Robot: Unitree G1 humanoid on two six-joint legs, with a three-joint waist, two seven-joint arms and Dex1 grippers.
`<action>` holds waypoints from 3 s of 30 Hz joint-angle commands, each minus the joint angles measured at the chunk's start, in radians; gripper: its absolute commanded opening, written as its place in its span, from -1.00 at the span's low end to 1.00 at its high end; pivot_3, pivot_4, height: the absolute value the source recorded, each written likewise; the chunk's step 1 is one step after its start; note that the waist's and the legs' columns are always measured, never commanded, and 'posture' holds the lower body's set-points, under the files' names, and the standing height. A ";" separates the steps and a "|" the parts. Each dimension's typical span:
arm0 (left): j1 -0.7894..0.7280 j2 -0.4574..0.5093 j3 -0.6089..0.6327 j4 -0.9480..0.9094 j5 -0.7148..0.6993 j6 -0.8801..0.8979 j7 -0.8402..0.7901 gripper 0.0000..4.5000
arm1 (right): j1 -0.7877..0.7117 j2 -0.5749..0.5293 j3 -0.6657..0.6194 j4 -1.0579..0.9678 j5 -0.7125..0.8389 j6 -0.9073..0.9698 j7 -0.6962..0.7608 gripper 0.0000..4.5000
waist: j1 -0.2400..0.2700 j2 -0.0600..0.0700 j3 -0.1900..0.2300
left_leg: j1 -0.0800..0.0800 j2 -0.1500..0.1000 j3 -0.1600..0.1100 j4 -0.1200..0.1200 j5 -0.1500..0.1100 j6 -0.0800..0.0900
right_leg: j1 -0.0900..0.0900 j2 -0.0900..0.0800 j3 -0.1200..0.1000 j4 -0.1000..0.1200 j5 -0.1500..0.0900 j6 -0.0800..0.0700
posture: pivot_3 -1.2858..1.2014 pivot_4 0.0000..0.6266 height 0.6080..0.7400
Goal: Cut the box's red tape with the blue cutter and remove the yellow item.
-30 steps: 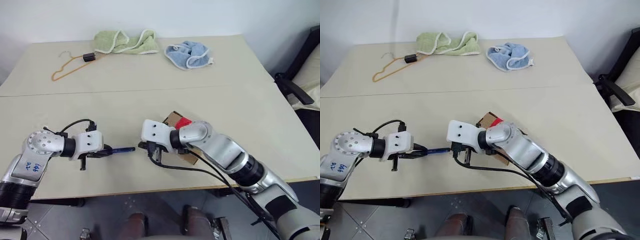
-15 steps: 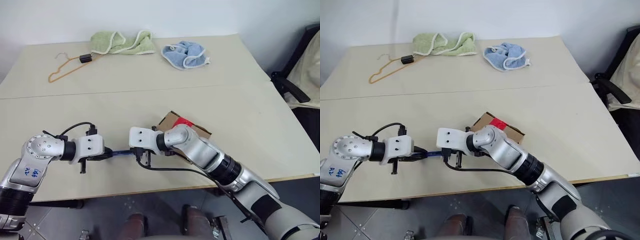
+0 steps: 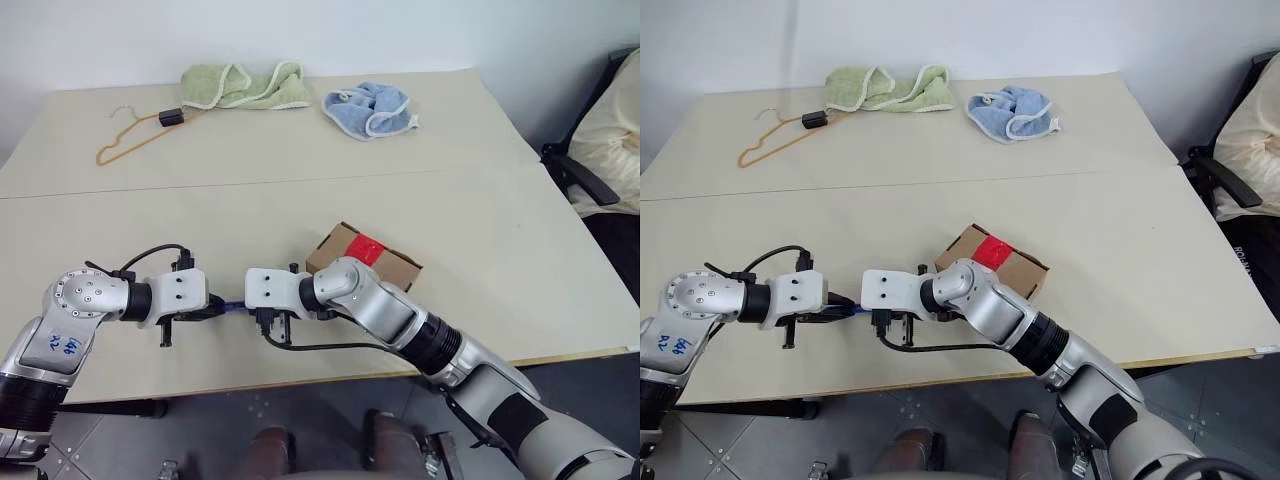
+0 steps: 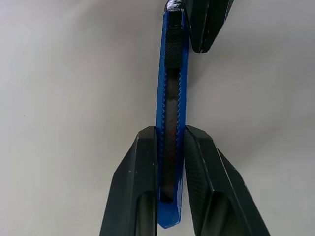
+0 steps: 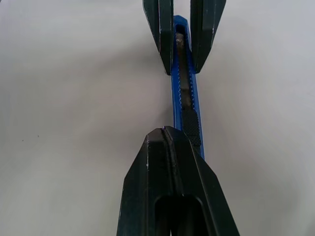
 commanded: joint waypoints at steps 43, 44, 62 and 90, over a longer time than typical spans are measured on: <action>-0.006 -0.001 -0.017 -0.001 -0.009 0.012 -0.021 -0.82 | 0.062 0.000 -0.075 -0.026 -0.089 -0.077 0.065 -0.99 | 0.002 0.000 -0.003 | 0.010 0.001 0.000 -0.001 0.000 -0.001 | 0.007 0.001 0.001 0.001 -0.001 -0.001 | 0.03 -0.52 1.00; -0.004 0.002 -0.015 -0.005 -0.013 0.015 -0.025 -0.82 | 0.062 -0.004 -0.080 -0.048 -0.086 -0.068 0.070 -0.99 | 0.002 0.000 -0.003 | 0.010 0.001 0.000 -0.001 0.000 -0.001 | 0.007 0.001 0.001 0.001 -0.001 -0.001 | 0.03 -0.52 1.00; 0.114 0.100 0.077 -0.014 -0.019 0.003 -0.031 -0.82 | -0.003 0.016 0.023 -0.202 -0.182 0.005 0.023 -0.99 | -0.012 0.001 -0.002 | 0.009 0.007 0.002 -0.004 -0.003 -0.005 | 0.001 0.007 0.001 0.002 -0.003 -0.005 | 0.03 -0.52 1.00; 0.124 0.086 0.073 -0.042 -0.026 0.020 -0.017 -0.82 | -0.028 0.092 0.031 0.007 -0.259 -0.174 0.012 -0.99 | -0.021 0.001 -0.002 | 0.009 0.015 0.003 -0.004 -0.005 -0.009 | 0.000 0.014 0.002 0.003 -0.004 -0.010 | 0.03 -0.52 1.00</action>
